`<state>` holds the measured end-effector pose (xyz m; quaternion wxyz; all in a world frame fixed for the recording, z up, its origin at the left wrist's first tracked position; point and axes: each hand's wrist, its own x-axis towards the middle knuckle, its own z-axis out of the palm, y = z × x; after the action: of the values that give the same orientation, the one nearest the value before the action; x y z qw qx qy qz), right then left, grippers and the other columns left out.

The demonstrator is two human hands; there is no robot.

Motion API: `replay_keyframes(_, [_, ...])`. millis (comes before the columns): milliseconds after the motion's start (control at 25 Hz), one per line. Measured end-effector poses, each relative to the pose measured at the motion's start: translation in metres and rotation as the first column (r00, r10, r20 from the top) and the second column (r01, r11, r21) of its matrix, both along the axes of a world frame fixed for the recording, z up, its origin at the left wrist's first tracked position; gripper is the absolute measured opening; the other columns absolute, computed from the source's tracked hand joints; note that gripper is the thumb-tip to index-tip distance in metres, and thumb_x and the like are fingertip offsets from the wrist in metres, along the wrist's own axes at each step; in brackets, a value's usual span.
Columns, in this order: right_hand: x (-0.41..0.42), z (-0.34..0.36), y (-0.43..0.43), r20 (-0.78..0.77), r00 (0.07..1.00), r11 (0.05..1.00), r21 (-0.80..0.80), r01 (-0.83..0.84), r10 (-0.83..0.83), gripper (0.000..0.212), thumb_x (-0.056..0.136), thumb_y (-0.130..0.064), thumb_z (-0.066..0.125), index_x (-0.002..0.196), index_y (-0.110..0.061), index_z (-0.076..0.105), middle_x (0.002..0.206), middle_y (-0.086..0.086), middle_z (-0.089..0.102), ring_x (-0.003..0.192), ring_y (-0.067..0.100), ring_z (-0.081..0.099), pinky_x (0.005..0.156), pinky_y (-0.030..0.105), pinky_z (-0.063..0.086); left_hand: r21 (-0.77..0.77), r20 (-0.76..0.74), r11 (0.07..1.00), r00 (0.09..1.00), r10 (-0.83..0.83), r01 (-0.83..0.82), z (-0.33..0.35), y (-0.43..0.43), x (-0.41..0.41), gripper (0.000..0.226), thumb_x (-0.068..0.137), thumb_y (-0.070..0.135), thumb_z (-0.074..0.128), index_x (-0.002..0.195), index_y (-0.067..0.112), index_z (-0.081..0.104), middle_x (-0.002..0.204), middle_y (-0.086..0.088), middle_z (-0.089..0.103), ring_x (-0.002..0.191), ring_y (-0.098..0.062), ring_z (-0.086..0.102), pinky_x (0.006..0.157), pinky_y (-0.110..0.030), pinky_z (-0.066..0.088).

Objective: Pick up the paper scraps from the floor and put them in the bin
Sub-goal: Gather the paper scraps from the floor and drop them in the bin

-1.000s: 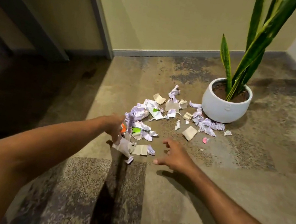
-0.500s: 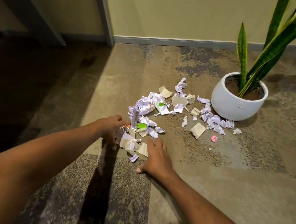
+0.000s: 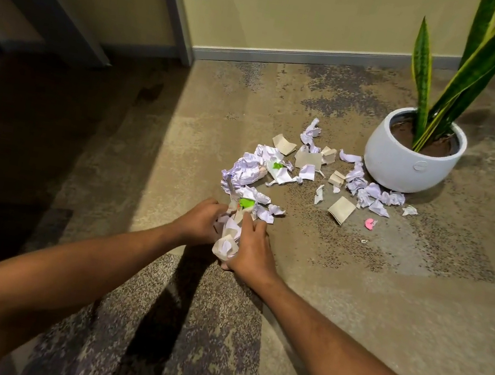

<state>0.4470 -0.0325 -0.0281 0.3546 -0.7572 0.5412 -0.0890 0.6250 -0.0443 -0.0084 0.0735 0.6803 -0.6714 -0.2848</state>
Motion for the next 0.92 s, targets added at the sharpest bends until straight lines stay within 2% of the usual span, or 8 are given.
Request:
replay_keyframes(120, [0.006,0.003,-0.008,0.110,0.992,0.995,0.074,0.061,-0.069,0.098,0.079,-0.007,0.086,0.160,-0.025,0.034,0.142,0.012,0.042,0.126,0.035,0.056,0.099,0.047,0.056,0.056,-0.109,0.994,0.989,0.096,-0.090,-0.002,-0.003,-0.014,0.020,0.075,0.006,0.081,0.086,0.005,0.064,0.089,-0.016,0.069,0.080,-0.020,0.060,0.064,-0.033,0.043])
replay_keyframes(240, [0.001,0.006,-0.017,0.241,0.951,0.968,0.203,0.149,-0.196,0.084,0.078,0.000,0.078,0.151,-0.026,0.047,0.134,0.010,0.052,0.117,0.030,0.060,0.095,0.047,0.058,0.141,-0.223,0.967,0.945,0.240,-0.212,0.000,-0.005,-0.027,0.019,0.077,0.000,0.073,0.090,0.013,0.068,0.086,-0.004,0.071,0.076,-0.014,0.062,0.062,-0.024,0.047])
replay_keyframes(400, [-0.021,0.014,-0.024,0.307,0.901,0.922,0.331,0.201,-0.307,0.081,0.073,0.008,0.073,0.139,-0.036,0.054,0.109,-0.006,0.065,0.092,0.018,0.068,0.061,0.034,0.058,0.177,-0.295,0.951,0.908,0.297,-0.253,0.007,-0.012,-0.046,0.029,0.078,-0.006,0.066,0.104,0.004,0.070,0.098,-0.016,0.075,0.088,-0.031,0.070,0.071,-0.031,0.050])
replay_keyframes(520, [-0.044,0.025,-0.034,0.324,0.873,0.889,0.398,0.225,-0.366,0.083,0.072,0.013,0.072,0.136,-0.038,0.054,0.106,-0.007,0.067,0.089,0.016,0.069,0.051,0.024,0.052,0.188,-0.359,0.957,0.892,0.275,-0.220,0.021,-0.023,-0.067,0.030,0.077,-0.004,0.069,0.105,0.005,0.071,0.103,-0.021,0.075,0.091,-0.033,0.072,0.073,-0.035,0.053])
replay_keyframes(640, [-0.074,0.043,-0.049,0.332,0.846,0.867,0.423,0.262,-0.417,0.087,0.072,0.018,0.068,0.139,-0.035,0.054,0.112,-0.001,0.068,0.098,0.022,0.070,0.058,0.030,0.056,0.178,-0.378,0.967,0.894,0.240,-0.185,0.040,-0.037,-0.096,0.022,0.078,0.001,0.071,0.097,0.010,0.069,0.091,-0.011,0.072,0.080,-0.022,0.066,0.063,-0.028,0.051])
replay_keyframes(720, [-0.095,0.059,-0.056,0.336,0.820,0.847,0.442,0.296,-0.462,0.087,0.070,0.020,0.065,0.136,-0.035,0.056,0.113,0.003,0.070,0.097,0.026,0.071,0.060,0.033,0.056,0.167,-0.393,0.969,0.890,0.233,-0.180,0.057,-0.046,-0.120,0.017,0.071,0.013,0.071,0.089,0.013,0.070,0.079,-0.003,0.067,0.072,-0.016,0.060,0.054,-0.025,0.044])
replay_keyframes(800, [-0.122,0.080,-0.064,0.331,0.801,0.833,0.437,0.339,-0.500,0.086,0.068,0.023,0.064,0.134,-0.031,0.058,0.107,0.007,0.072,0.091,0.028,0.072,0.059,0.034,0.056,0.141,-0.410,0.974,0.884,0.223,-0.180,0.075,-0.058,-0.149,0.030,0.063,0.026,0.065,0.087,0.010,0.070,0.081,-0.006,0.067,0.071,-0.015,0.058,0.056,-0.026,0.042])
replay_keyframes(920, [-0.178,0.121,-0.080,0.346,0.782,0.838,0.388,0.384,-0.518,0.082,0.067,0.028,0.060,0.135,-0.019,0.060,0.106,0.023,0.072,0.091,0.035,0.069,0.071,0.047,0.060,0.135,-0.477,0.977,0.854,0.210,-0.165,0.110,-0.076,-0.206,0.015,0.067,0.026,0.062,0.078,0.016,0.060,0.082,-0.008,0.062,0.073,-0.018,0.059,0.058,-0.026,0.044])
